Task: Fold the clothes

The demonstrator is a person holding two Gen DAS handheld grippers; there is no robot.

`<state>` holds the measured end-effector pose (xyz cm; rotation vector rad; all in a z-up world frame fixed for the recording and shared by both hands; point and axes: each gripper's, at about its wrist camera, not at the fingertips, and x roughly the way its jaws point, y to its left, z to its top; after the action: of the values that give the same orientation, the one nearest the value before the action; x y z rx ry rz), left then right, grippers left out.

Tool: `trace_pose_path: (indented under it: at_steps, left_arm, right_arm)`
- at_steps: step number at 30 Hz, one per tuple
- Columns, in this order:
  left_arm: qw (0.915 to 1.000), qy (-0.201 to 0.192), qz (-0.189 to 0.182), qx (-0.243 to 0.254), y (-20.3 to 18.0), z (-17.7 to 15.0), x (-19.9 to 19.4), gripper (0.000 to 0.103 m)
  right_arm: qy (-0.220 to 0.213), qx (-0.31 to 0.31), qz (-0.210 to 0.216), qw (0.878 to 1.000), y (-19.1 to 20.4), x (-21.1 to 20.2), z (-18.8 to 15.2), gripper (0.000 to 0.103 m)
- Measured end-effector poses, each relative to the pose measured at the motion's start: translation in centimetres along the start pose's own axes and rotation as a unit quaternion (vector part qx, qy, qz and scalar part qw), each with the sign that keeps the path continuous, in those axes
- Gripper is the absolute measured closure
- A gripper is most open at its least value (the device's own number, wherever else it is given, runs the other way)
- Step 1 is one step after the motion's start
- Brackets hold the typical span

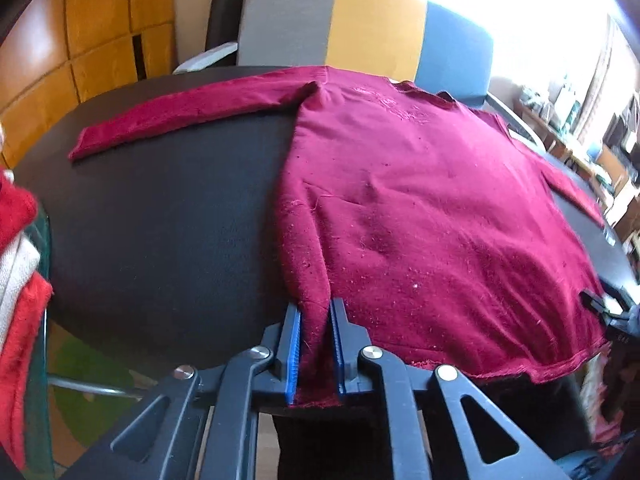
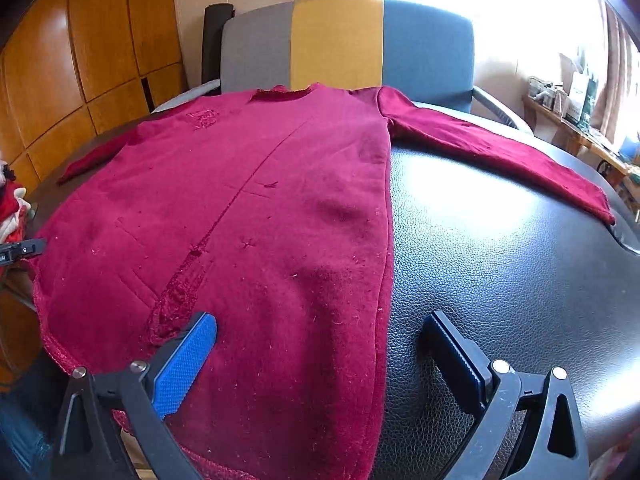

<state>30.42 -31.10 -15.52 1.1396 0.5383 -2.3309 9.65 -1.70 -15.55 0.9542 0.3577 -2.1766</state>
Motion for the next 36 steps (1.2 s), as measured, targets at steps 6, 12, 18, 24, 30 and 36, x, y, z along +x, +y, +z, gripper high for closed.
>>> trace_pose_path:
  at_steps: [6,12,18,24,30,36]
  left_arm:
    - [0.9973,-0.018,-0.053,-0.048,1.8,2.1,-2.3,0.091]
    - [0.9984,-0.015,-0.044,-0.031,1.2,2.5,-3.2,0.091]
    - [0.9988,0.022,-0.017,-0.039,1.2,0.8,-1.5,0.087]
    - [0.9969,-0.054,-0.001,-0.057,1.5,3.0,-4.9,0.085]
    - [0.9958,-0.091,-0.011,0.006,-2.3,7.1,-4.1,0.075]
    - [0.9965,-0.041,-0.01,0.072,-6.6,9.7,2.5,0.075]
  right_arm:
    - [0.012,-0.011,0.032,0.999,0.4,-1.0,1.2,0.083]
    - [0.012,0.005,0.069,0.998,-0.2,-2.9,1.8,0.087]
    - [0.059,0.037,0.082,0.994,-2.0,-2.3,0.5,0.07]
    - [0.007,0.043,0.077,0.996,-2.9,-4.5,2.0,0.033]
    - [-0.037,0.031,0.103,0.993,-0.7,-3.2,6.7,0.003]
    - [-0.001,0.002,0.092,0.996,2.9,2.8,10.9,0.0]
